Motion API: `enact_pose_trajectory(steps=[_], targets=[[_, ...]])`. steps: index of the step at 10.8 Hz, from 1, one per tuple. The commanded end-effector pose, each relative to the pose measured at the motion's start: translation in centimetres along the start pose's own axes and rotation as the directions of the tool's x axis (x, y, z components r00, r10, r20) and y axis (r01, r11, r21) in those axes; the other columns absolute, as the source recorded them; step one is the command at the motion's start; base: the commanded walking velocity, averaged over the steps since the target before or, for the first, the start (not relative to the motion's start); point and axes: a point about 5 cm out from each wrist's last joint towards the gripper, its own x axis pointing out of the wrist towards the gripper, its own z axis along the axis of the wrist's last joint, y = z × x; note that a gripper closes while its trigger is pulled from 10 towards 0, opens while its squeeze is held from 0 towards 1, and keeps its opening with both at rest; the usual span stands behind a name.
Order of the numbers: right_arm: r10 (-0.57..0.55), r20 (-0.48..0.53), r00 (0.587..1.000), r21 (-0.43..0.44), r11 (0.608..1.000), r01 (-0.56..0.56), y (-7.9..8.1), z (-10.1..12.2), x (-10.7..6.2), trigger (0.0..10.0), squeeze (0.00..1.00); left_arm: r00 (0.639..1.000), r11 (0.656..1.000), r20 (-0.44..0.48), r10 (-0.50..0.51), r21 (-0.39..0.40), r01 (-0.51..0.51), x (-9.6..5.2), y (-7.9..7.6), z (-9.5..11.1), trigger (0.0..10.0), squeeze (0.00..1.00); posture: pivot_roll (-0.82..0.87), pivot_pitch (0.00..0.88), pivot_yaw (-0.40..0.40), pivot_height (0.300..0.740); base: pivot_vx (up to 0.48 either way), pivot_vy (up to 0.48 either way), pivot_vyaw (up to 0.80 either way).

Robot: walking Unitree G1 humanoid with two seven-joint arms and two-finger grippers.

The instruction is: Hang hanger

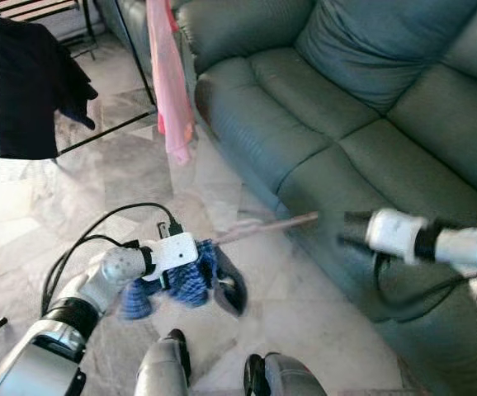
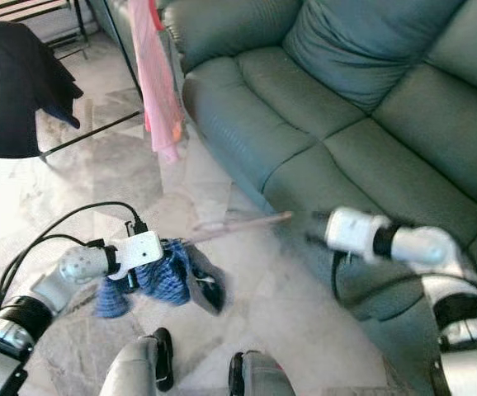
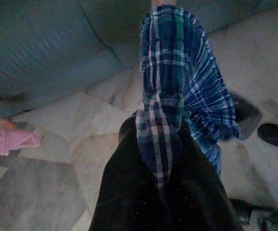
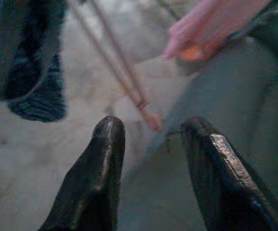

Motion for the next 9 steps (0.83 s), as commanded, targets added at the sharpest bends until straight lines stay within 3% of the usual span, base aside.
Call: enact_pose_trajectory(steps=[1,2,3,5,6,7,8,9], targets=[[-0.163,0.044,0.986,0.013,0.987,0.163,-1.7,0.5,-0.5,10.0,1.0,0.998,0.994,0.001,0.061,-0.086,-0.061,0.1,0.0,-0.3,0.0,0.0,-0.03,0.156,-0.053,0.74,0.0,0.0,0.0],[-0.281,0.075,0.957,0.015,0.96,0.281,-2.4,0.8,-0.4,10.0,1.0,0.995,0.985,-0.005,0.099,-0.145,-0.099,0.2,0.1,-0.4,0.0,0.0,-0.03,0.158,-0.052,0.74,0.0,0.0,0.0],[-0.424,0.104,0.9,0.052,0.906,0.42,-2.4,1.0,-0.1,10.0,1.0,0.996,0.968,-0.004,0.091,-0.235,-0.089,0.5,-0.2,-0.4,0.0,0.0,-0.03,0.157,-0.051,0.74,0.0,0.0,0.0],[-0.727,0.065,0.684,0.201,0.68,0.705,-2.4,0.6,-0.2,10.0,1.0,0.98,0.895,0.067,0.187,-0.422,-0.142,1.0,0.3,1.0,0.0,0.0,-0.03,0.161,-0.048,0.74,0.0,0.0,0.0],[-0.814,0.031,0.581,0.279,0.565,0.776,-1.6,0.2,-0.3,10.0,1.0,0.971,0.894,0.126,0.205,-0.427,-0.134,0.8,0.9,2.3,0.0,0.0,-0.03,0.169,-0.045,0.74,0.0,0.0,0.0],[-0.853,0.005,0.523,0.32,0.496,0.807,-1.1,0.1,-0.2,10.0,1.0,0.959,0.893,0.163,0.231,-0.426,-0.143,0.4,1.8,3.3,0.0,0.0,-0.03,0.171,-0.041,0.74,0.0,0.0,0.0],[-0.862,-0.021,0.507,0.348,0.469,0.812,-0.2,0.0,0.3,10.0,1.0,0.945,0.901,0.198,0.26,-0.401,-0.164,-0.2,2.9,4.2,0.0,0.0,-0.02,0.171,-0.041,0.74,0.0,0.0,0.0],[-0.84,-0.068,0.538,0.38,0.477,0.793,0.9,-0.2,1.5,10.0,1.0,0.926,0.906,0.256,0.278,-0.391,-0.164,-1.0,4.0,5.7,0.0,0.0,-0.02,0.172,-0.04,0.74,0.0,0.0,0.0]])
